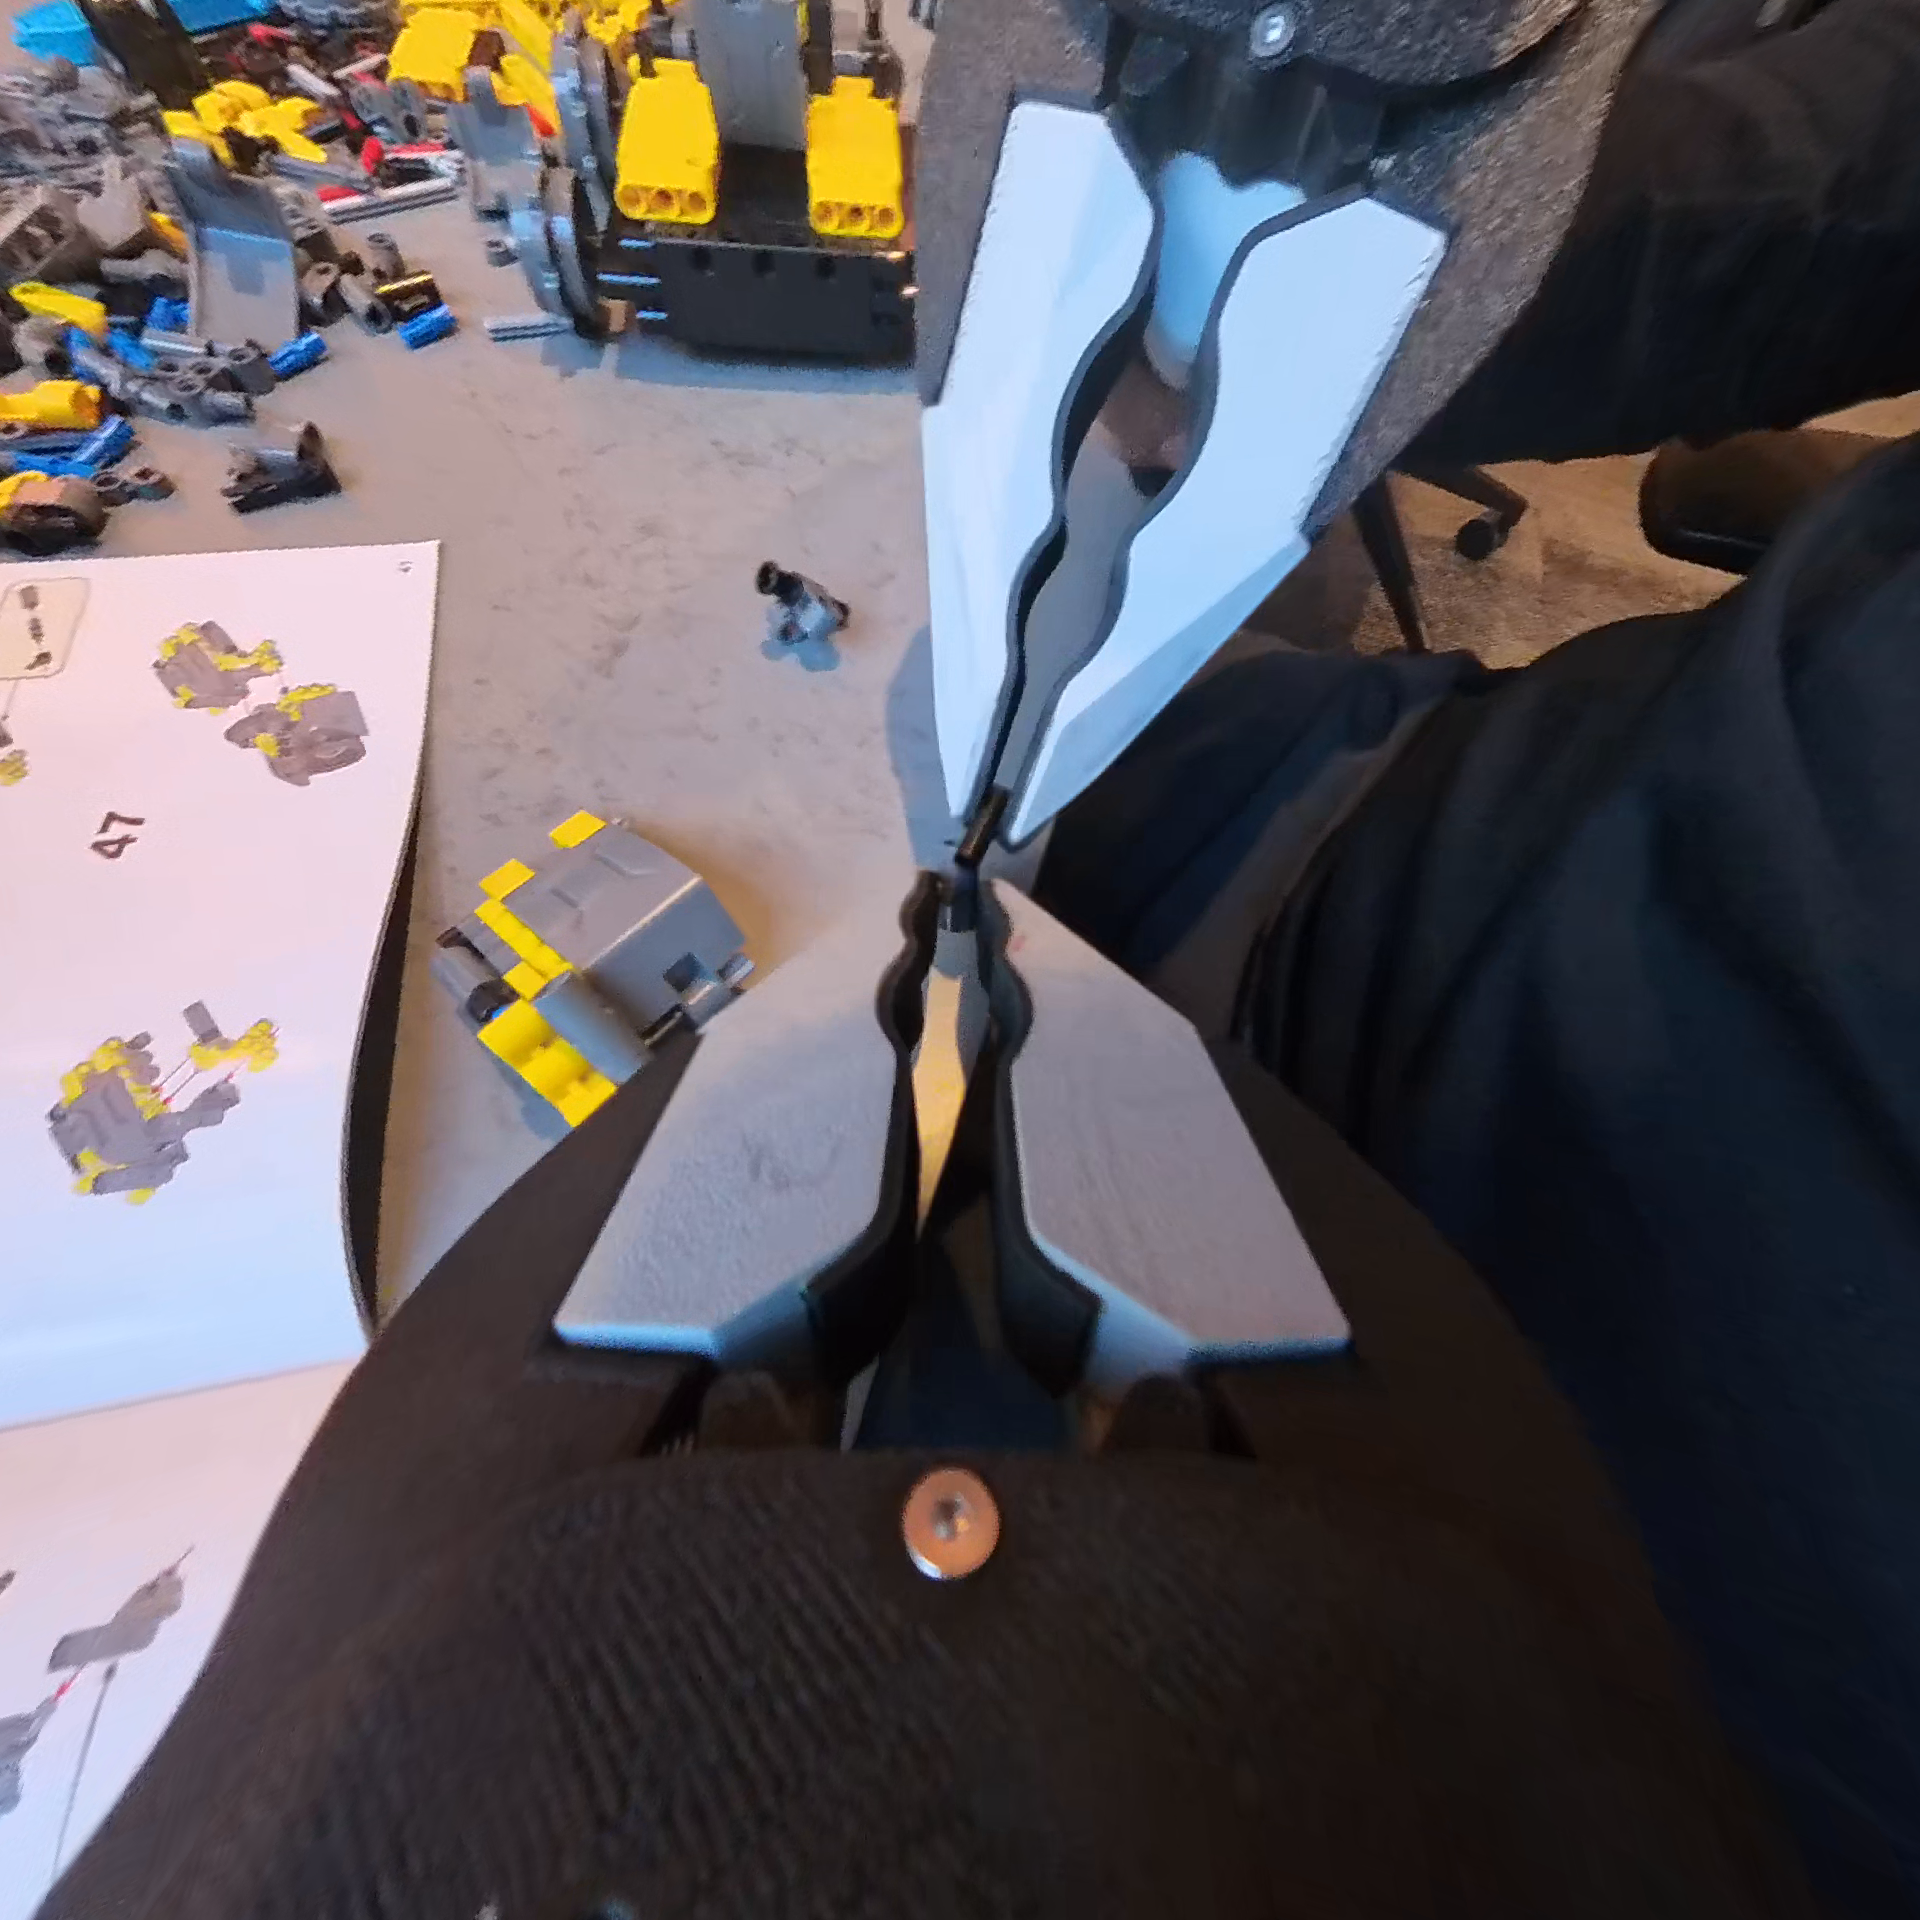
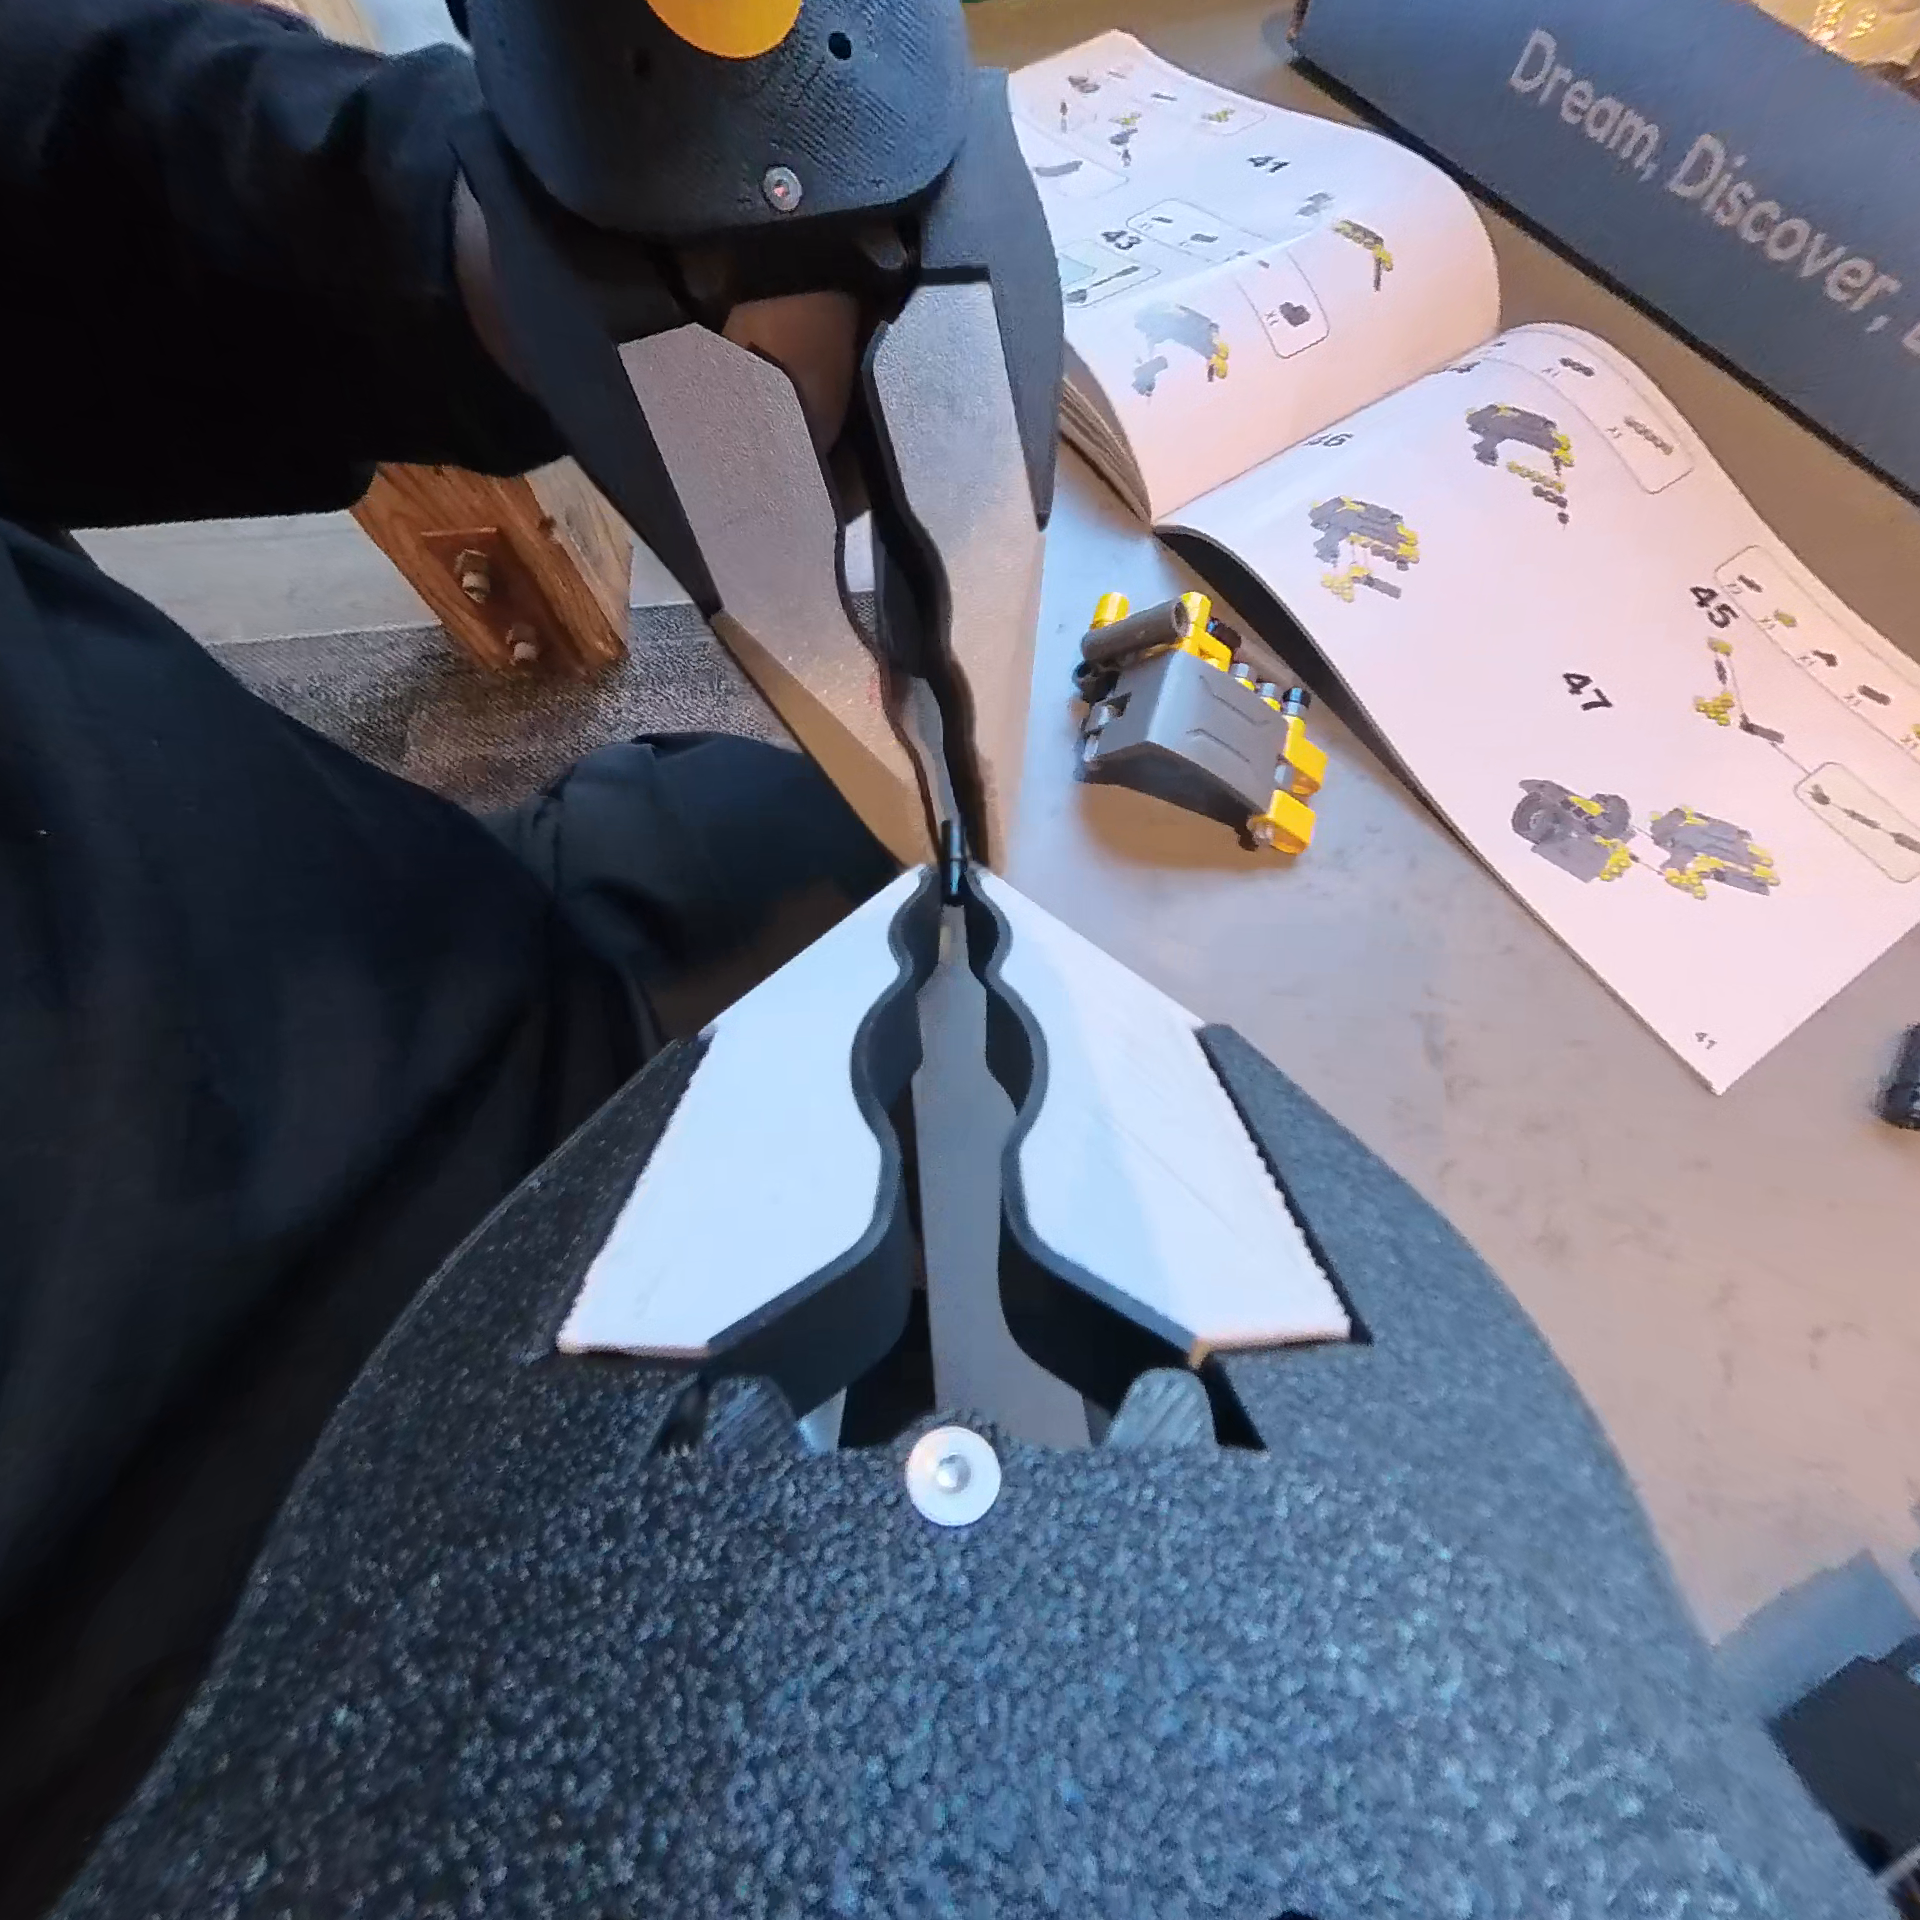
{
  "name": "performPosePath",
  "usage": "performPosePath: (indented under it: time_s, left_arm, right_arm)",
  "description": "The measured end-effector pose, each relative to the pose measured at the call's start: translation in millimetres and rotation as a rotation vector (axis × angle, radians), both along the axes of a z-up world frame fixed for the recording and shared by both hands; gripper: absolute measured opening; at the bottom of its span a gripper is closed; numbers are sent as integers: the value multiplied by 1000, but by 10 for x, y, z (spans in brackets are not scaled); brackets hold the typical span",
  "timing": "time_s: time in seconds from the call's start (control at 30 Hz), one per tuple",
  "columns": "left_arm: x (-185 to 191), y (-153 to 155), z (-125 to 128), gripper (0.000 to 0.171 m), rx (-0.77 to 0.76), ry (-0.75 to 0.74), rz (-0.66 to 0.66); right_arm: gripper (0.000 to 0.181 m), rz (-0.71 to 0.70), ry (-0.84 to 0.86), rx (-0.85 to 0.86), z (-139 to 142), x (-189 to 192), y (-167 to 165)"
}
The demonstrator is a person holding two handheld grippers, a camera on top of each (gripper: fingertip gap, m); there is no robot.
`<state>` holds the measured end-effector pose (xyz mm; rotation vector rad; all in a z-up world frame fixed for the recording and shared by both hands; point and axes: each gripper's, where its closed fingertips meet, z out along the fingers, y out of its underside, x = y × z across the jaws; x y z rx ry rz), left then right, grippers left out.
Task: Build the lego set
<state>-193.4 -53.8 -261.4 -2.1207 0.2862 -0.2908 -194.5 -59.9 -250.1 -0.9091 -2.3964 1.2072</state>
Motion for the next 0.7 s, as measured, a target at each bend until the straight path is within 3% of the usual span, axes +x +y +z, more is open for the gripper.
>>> performPosePath:
  time_s: [0.3,0.7]
  left_arm:
    - [-97,18,-79,6,-50,179,15]
    - [-60,21,-115,6,-82,171,-19]
  right_arm:
    - [3,-37,-70,42,-124,-8,152]
    - [3,8,-108,152,-245,-4,140]
